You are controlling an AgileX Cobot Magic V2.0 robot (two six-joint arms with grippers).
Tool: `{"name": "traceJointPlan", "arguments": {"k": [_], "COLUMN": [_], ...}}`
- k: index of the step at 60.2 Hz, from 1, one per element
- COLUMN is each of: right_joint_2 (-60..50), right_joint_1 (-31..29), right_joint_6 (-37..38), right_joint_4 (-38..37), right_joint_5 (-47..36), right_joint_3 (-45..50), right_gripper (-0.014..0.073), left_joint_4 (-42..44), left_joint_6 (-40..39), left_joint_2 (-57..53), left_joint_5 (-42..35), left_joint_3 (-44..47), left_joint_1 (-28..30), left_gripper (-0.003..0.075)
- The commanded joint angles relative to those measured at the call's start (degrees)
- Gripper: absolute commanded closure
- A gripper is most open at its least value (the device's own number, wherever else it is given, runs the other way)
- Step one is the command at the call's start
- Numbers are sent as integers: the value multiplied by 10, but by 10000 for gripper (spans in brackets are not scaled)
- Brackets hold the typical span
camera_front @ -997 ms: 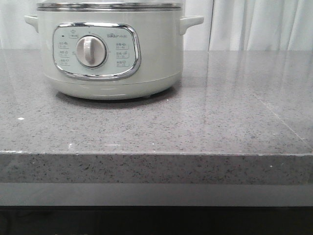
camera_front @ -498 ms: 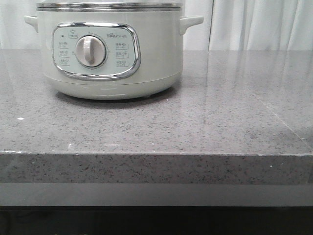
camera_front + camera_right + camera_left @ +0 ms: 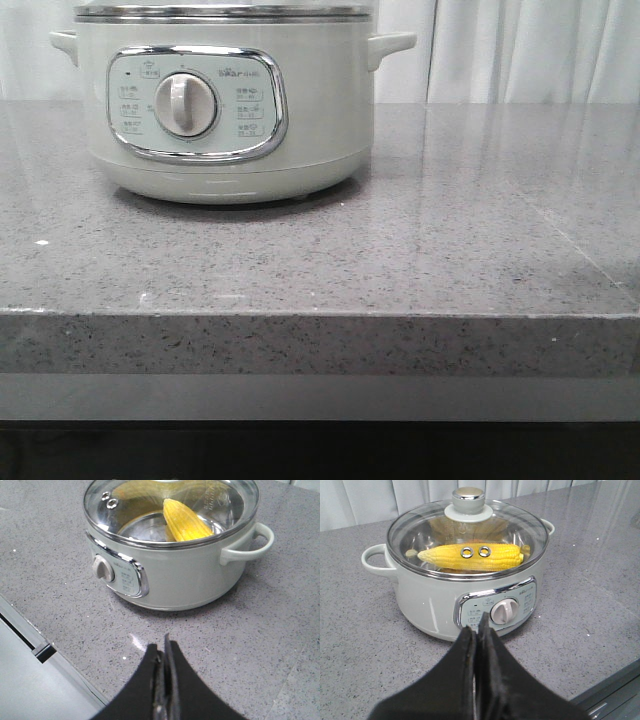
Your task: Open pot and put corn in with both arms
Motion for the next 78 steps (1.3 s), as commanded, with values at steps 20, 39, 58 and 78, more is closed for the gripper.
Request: {"name": "traceJointPlan", "arguments": {"k": [20,39,58,78], "right_joint_2": [-4,-4,-4,-4], "right_joint_1": [-4,-4,-4,-4], "right_joint_6": [-1,-1,-1,-1], "right_joint_4": [6,6,6,6], "right_joint_5": [-36,-36,-35,-36], "right_joint_3": [-15,-15,-15,-15], "right_gripper": [713,713,713,713], "left_joint_4": [36,-8,-54,-54], "left_joint_6": [0,0,0,0], "left_joint_2": [-76,-257,-355,-355], "left_joint_5": [-171,-328,-384,-366], "left_joint_3": [94,332,448,446], "left_joint_1": [74,205,255,255], "left_gripper": [740,741,740,741]}}
